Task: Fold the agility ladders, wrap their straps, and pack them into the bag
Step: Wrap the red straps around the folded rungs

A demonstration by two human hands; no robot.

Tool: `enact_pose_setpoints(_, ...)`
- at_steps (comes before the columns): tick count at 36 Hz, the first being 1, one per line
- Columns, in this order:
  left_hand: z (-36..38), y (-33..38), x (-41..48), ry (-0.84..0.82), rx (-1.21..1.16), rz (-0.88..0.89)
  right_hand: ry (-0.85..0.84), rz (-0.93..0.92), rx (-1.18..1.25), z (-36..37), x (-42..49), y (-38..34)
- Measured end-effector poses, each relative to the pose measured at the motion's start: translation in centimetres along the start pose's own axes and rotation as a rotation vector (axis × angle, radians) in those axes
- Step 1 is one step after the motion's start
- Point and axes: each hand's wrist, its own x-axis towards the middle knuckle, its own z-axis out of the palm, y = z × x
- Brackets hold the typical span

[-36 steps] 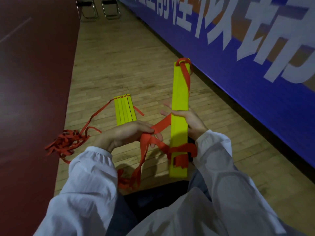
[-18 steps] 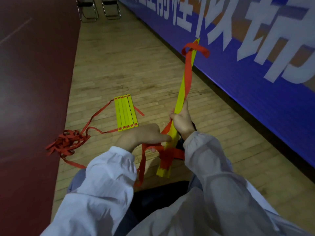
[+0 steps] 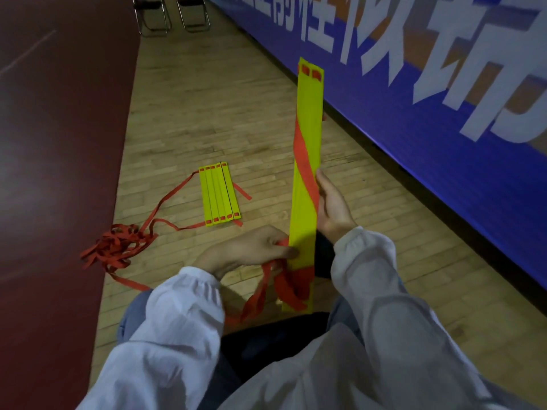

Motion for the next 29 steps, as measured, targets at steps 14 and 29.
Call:
enact_pose_setpoints(14, 1.3, -0.2, 0.1, -0.09, -0.339, 0.063, -0.544, 0.319, 0.573, 0.7, -1.0, 0.2)
enact_pose_setpoints(29, 0.5, 0.0, 0.2, -0.227, -0.093, -0.039, -0.462, 0.258, 0.08, 1.3, -1.0, -0.2)
